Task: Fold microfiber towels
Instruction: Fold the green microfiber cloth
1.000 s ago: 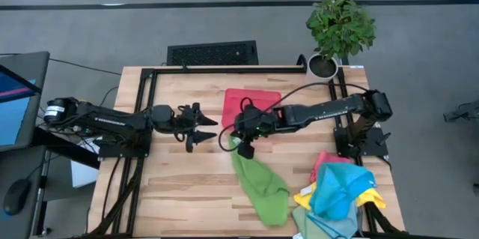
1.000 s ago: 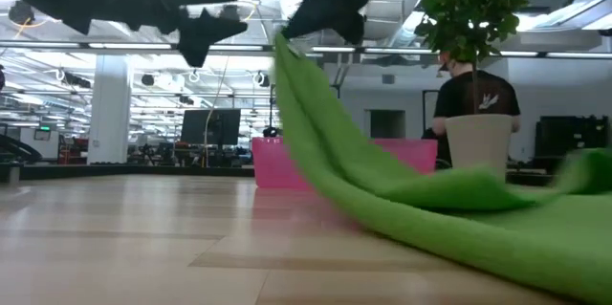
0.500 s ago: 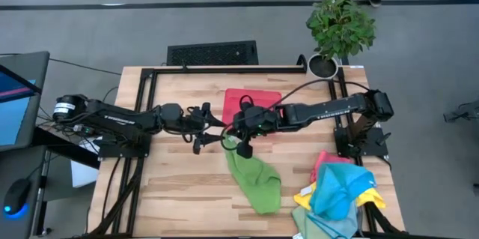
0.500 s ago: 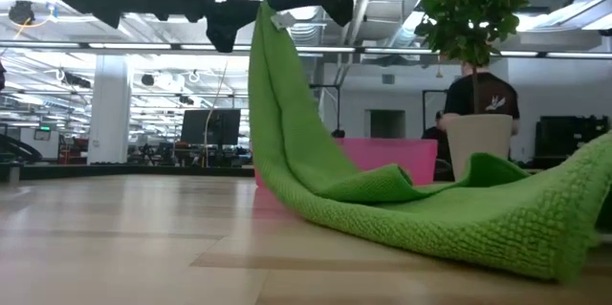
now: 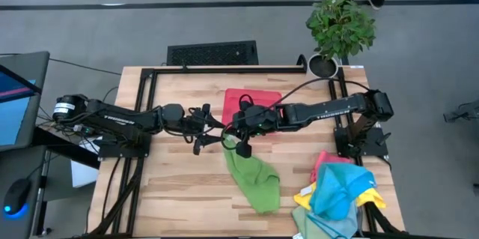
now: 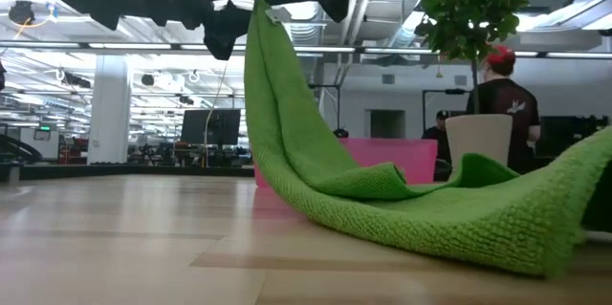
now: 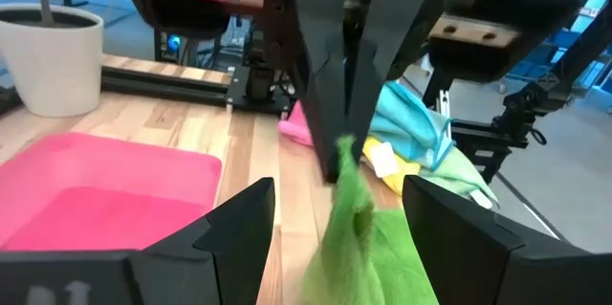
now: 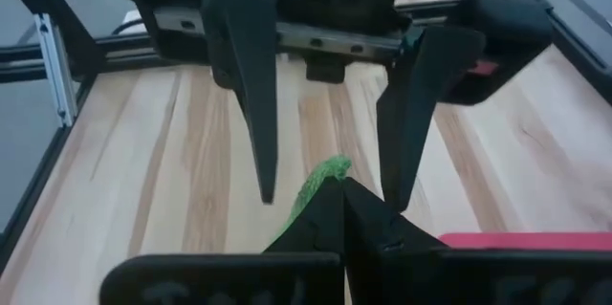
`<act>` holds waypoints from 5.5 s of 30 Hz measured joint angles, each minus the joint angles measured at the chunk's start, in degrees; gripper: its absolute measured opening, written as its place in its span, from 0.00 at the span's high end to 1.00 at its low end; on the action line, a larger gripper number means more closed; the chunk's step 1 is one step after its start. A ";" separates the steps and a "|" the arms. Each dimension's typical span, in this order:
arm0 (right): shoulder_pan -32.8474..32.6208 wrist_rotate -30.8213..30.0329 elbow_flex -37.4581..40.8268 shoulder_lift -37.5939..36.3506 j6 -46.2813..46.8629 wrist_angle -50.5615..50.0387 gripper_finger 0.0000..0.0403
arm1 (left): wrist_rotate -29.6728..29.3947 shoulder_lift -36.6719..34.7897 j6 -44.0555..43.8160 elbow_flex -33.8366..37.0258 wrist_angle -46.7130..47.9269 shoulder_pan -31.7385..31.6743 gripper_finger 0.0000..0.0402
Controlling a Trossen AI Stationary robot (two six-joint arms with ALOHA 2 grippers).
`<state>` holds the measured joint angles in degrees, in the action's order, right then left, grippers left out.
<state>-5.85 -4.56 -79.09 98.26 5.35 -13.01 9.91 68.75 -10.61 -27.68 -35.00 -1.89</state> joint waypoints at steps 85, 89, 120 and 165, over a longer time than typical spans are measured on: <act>4.97 -4.76 20.50 6.12 21.50 -1.03 0.42 | -6.32 -3.80 3.04 0.04 2.93 -0.09 1.00; 7.53 -4.33 20.51 4.83 19.80 -2.47 0.42 | -6.48 -3.80 2.82 0.04 3.05 -0.09 1.00; -1.49 -2.88 20.43 6.96 34.14 -0.16 0.42 | -9.27 -3.82 2.47 0.04 3.84 -0.09 1.00; -3.99 -2.91 20.63 8.61 38.23 2.97 0.59 | -10.71 -3.82 2.41 0.04 3.87 -0.09 1.00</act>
<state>-9.84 -7.46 -58.46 106.87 43.58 -10.04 -0.80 64.93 -8.20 -27.64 -31.14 -1.98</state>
